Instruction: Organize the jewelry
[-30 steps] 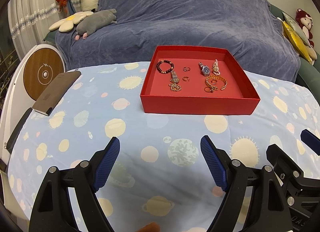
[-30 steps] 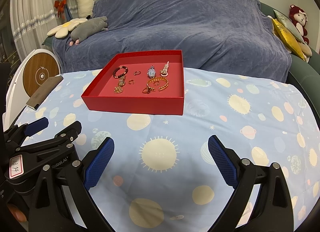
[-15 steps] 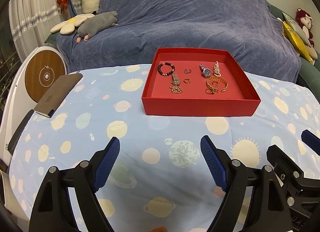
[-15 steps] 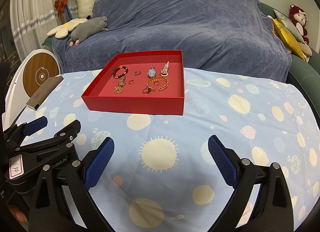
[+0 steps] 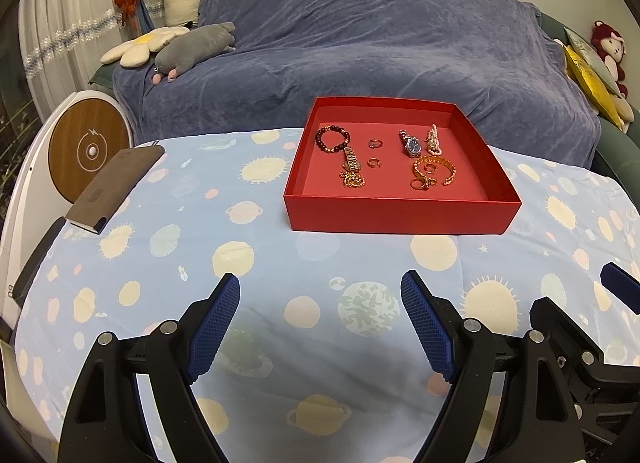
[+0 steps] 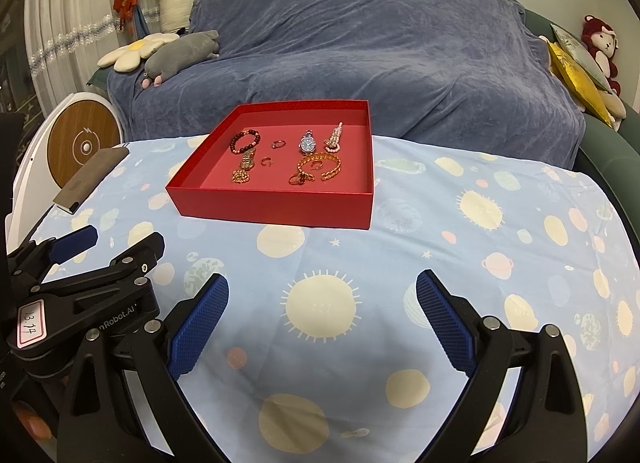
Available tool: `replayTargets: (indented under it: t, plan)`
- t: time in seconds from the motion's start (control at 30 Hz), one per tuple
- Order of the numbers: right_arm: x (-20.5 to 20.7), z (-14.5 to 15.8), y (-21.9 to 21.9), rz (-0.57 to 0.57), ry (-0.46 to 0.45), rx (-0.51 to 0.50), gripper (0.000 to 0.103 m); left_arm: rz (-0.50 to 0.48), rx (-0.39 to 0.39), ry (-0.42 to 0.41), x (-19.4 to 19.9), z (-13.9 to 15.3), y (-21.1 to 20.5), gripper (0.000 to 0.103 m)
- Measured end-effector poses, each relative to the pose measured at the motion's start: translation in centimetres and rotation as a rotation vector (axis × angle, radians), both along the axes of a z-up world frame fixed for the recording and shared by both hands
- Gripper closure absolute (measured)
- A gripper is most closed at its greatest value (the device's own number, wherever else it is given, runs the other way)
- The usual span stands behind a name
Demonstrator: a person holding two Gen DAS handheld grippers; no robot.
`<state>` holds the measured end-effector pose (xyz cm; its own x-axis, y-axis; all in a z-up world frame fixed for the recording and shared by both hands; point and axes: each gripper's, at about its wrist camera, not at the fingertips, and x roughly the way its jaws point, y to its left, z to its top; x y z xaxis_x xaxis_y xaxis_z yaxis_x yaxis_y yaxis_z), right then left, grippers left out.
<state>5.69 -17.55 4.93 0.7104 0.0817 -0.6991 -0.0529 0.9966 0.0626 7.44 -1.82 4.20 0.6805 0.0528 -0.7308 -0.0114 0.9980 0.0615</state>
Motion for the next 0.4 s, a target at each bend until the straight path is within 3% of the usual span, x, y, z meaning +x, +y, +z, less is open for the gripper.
replayTargets:
  t: [0.4]
  plan:
    - [-0.01, -0.06, -0.06, -0.002, 0.001, -0.002, 0.01, -0.002, -0.001, 0.018, 0.07, -0.21, 0.01, 0.023]
